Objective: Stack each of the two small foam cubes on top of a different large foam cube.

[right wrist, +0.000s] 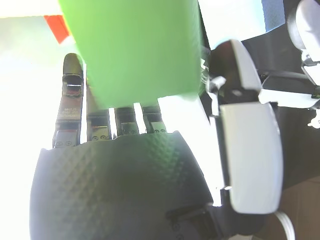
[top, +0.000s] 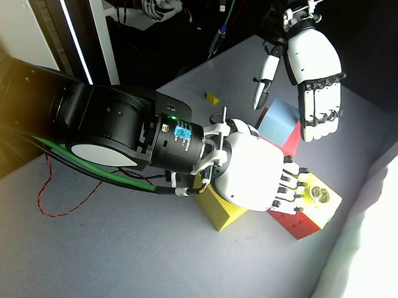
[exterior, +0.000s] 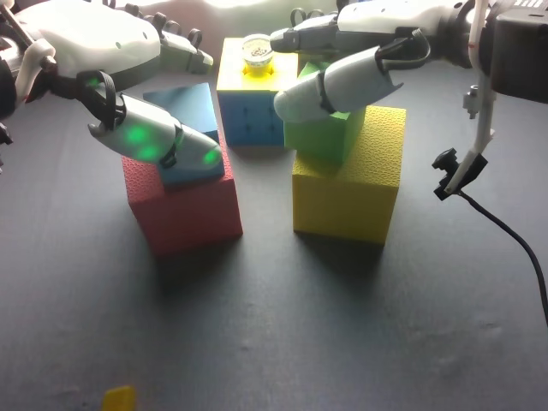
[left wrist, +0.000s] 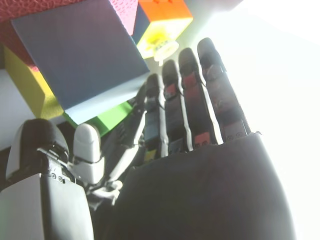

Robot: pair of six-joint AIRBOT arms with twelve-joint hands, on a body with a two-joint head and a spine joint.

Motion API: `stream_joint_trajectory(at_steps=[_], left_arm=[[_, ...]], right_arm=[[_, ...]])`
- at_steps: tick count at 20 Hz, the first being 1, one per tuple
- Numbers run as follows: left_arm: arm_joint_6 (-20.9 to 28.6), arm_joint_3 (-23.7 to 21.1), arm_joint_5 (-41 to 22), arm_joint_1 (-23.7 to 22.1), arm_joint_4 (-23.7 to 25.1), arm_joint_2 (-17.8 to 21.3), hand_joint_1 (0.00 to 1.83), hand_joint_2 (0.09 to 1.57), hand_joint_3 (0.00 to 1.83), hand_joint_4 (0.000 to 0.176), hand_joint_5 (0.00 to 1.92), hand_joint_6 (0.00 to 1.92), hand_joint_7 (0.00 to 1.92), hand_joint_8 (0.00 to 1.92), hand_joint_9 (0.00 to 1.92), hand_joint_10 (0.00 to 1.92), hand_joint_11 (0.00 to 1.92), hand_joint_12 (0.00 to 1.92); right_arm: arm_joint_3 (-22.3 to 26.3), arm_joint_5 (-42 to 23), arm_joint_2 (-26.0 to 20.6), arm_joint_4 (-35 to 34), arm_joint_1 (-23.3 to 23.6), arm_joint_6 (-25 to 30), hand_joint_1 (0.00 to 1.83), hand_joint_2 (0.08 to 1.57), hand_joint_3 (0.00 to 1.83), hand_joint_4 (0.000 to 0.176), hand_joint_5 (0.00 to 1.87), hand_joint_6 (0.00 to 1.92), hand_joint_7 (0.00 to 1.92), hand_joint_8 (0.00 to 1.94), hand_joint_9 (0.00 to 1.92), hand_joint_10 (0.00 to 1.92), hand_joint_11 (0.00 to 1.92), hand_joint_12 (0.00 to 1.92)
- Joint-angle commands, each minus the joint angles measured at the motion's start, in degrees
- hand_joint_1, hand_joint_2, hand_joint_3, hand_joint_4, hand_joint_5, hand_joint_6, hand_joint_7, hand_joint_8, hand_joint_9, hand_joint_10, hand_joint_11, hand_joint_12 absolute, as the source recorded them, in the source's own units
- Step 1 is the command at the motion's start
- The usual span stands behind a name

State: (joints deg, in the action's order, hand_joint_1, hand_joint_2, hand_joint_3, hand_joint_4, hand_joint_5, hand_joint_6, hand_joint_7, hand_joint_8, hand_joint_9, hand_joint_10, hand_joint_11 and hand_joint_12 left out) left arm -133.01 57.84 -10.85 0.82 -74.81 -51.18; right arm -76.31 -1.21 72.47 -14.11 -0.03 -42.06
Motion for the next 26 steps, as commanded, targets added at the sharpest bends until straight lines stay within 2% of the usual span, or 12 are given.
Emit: stream_joint_trajectory(at_steps=[1, 2, 3, 7, 8, 11, 14, 16, 17, 22, 24, 26], left_arm=[[0.0, 0.3, -2.4, -0.9, 0.8, 1.1, 0.24, 0.99, 0.00, 0.000, 0.29, 0.00, 0.32, 0.00, 0.33, 0.00, 0.34, 0.00], [0.0, 0.3, -2.4, -1.0, 0.8, 1.1, 0.24, 0.98, 0.00, 0.000, 0.28, 0.00, 0.31, 0.00, 0.32, 0.00, 0.34, 0.00], [0.0, 0.3, -2.4, -1.0, 0.7, 1.2, 0.23, 0.97, 0.00, 0.000, 0.26, 0.00, 0.29, 0.00, 0.30, 0.00, 0.31, 0.00], [0.0, 0.0, -2.3, -1.7, 0.7, 1.6, 0.24, 0.93, 0.00, 0.000, 0.21, 0.00, 0.25, 0.00, 0.26, 0.00, 0.29, 0.00], [-0.1, 0.0, -2.1, -2.0, 0.7, 1.7, 0.25, 0.92, 0.00, 0.000, 0.21, 0.00, 0.24, 0.00, 0.25, 0.00, 0.28, 0.00], [-0.2, -0.1, -0.2, -2.8, 1.4, 2.2, 0.24, 0.91, 0.00, 0.000, 0.19, 0.00, 0.23, 0.00, 0.24, 0.00, 0.27, 0.00], [-0.2, -0.2, 4.6, -3.2, 2.7, 3.0, 0.22, 0.91, 0.00, 0.000, 0.19, 0.00, 0.21, 0.00, 0.23, 0.00, 0.28, 0.01], [-0.1, -0.8, 8.4, -3.2, 4.1, 3.7, 0.15, 0.92, 0.00, 0.000, 0.16, 0.00, 0.17, 0.00, 0.19, 0.00, 0.27, 0.00], [-0.1, -1.3, 9.7, -3.2, 4.7, 4.1, 0.17, 0.93, 0.00, 0.000, 0.17, 0.00, 0.18, 0.00, 0.20, 0.00, 0.27, 0.00], [-0.1, -3.1, 9.3, -4.3, 6.5, 5.4, 0.13, 0.93, 0.00, 0.000, 0.16, 0.00, 0.18, 0.01, 0.20, 0.01, 0.27, 0.01], [-0.1, -3.4, 8.9, -5.2, 6.9, 5.5, 0.14, 0.94, 0.00, 0.000, 0.17, 0.00, 0.18, 0.01, 0.21, 0.01, 0.27, 0.00], [0.3, -4.0, 7.7, -5.9, 7.2, 5.6, 0.14, 0.94, 0.00, 0.000, 0.16, 0.00, 0.18, 0.01, 0.20, 0.01, 0.26, 0.00]], right_arm=[[0.1, -5.8, -0.8, -0.5, 0.3, 0.7, 0.26, 1.05, 0.00, 0.000, 0.02, 0.01, 0.01, 0.00, 0.02, 0.01, 0.00, 0.24], [0.1, -5.8, -0.8, -0.5, 0.3, 0.7, 0.31, 1.02, 0.00, 0.000, 0.00, 0.00, 0.00, 0.00, 0.00, 0.00, 0.00, 0.05], [0.1, -5.8, -0.8, -0.5, 0.3, 0.7, 0.35, 0.98, 0.00, 0.000, 0.00, 0.00, 0.00, 0.00, 0.00, 0.00, 0.00, 0.01], [0.1, -6.0, -1.0, -0.5, 0.5, 0.8, 0.42, 0.92, 0.00, 0.000, 0.00, 0.00, 0.00, 0.00, 0.00, 0.00, 0.00, 0.00], [0.1, -6.3, -1.2, -0.5, 0.5, 0.8, 0.36, 0.91, 0.00, 0.000, 0.00, 0.00, 0.00, 0.00, 0.00, 0.00, 0.00, 0.00], [0.6, -9.2, -2.5, -0.4, 0.4, 0.8, 0.40, 0.86, 0.00, 0.000, 0.00, 0.00, 0.00, 0.00, 0.00, 0.00, 0.00, 0.00], [1.0, -15.0, -4.6, 0.8, 0.1, 1.0, 0.43, 0.83, 0.00, 0.000, 0.00, 0.00, 0.00, 0.00, 0.00, 0.00, 0.00, 0.00], [1.1, -21.1, -6.3, 1.2, -0.6, 4.5, 0.48, 0.83, 0.00, 0.000, 0.00, 0.00, 0.00, 0.00, 0.00, 0.00, 0.00, 0.00], [1.1, -22.4, -7.0, 2.2, -0.7, 5.6, 0.48, 0.83, 0.00, 0.000, 0.00, 0.00, 0.00, 0.00, 0.00, 0.00, 0.00, 0.00], [1.1, -32.1, -12.4, 9.9, -1.0, 5.3, 0.51, 0.83, 0.00, 0.000, 0.00, 0.00, 0.00, 0.00, 0.00, 0.00, 0.00, 0.00], [1.1, -32.3, -14.2, 13.5, -0.3, 4.9, 0.49, 0.84, 0.00, 0.000, 0.00, 0.00, 0.00, 0.00, 0.00, 0.00, 0.00, 0.00], [1.4, -28.0, -16.7, 15.4, 1.0, 5.2, 0.49, 0.84, 0.00, 0.000, 0.00, 0.00, 0.00, 0.00, 0.00, 0.00, 0.00, 0.00]])
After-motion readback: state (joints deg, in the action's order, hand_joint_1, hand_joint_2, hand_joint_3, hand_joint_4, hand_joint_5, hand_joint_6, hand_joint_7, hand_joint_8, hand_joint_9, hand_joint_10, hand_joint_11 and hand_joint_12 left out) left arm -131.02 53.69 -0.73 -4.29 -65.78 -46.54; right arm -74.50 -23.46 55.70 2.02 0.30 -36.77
